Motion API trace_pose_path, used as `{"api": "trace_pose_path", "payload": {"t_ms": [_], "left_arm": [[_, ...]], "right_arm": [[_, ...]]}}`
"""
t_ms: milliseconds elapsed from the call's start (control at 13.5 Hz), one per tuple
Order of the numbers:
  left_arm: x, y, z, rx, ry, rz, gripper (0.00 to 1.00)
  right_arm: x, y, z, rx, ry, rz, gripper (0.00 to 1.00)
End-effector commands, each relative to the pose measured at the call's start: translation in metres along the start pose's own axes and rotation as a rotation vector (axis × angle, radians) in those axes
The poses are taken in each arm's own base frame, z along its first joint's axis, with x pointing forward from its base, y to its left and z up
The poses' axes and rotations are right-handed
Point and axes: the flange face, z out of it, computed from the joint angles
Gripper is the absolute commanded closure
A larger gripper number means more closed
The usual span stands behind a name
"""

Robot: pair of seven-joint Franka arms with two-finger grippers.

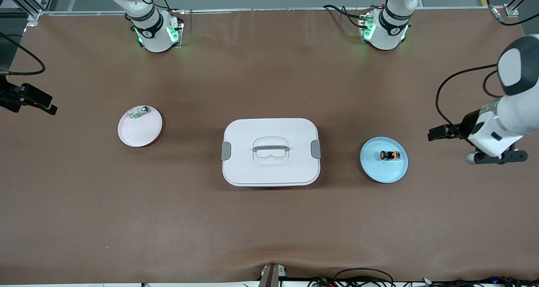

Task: Transfer orange switch to right arm and place
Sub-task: 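Move the left gripper down toward the orange switch on the blue plate, then lower the left gripper and close it on the orange switch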

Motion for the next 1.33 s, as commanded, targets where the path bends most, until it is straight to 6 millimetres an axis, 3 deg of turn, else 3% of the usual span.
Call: {"api": "trace_pose_path", "payload": {"t_ms": [0, 222, 666, 1258], "left_arm": [[0.021, 0.020, 0.035, -0.026, -0.012, 0.059, 0.00], [0.032, 0.023, 0.069, -0.034, -0.034, 0.165, 0.00], [0.043, 0.016, 0.143, -0.045, -0.091, 0.157, 0.00], [0.034, -0.001, 0.203, -0.043, -0.115, 0.086, 0.00]], "right_arm": [[-0.001, -0.001, -0.005, -0.005, 0.008, 0.017, 0.00], [-0.001, -0.001, -0.005, -0.005, 0.008, 0.017, 0.00], [-0.001, -0.001, -0.005, -0.005, 0.009, 0.017, 0.00], [-0.001, 0.000, -0.005, -0.007, 0.009, 0.017, 0.00]]}}
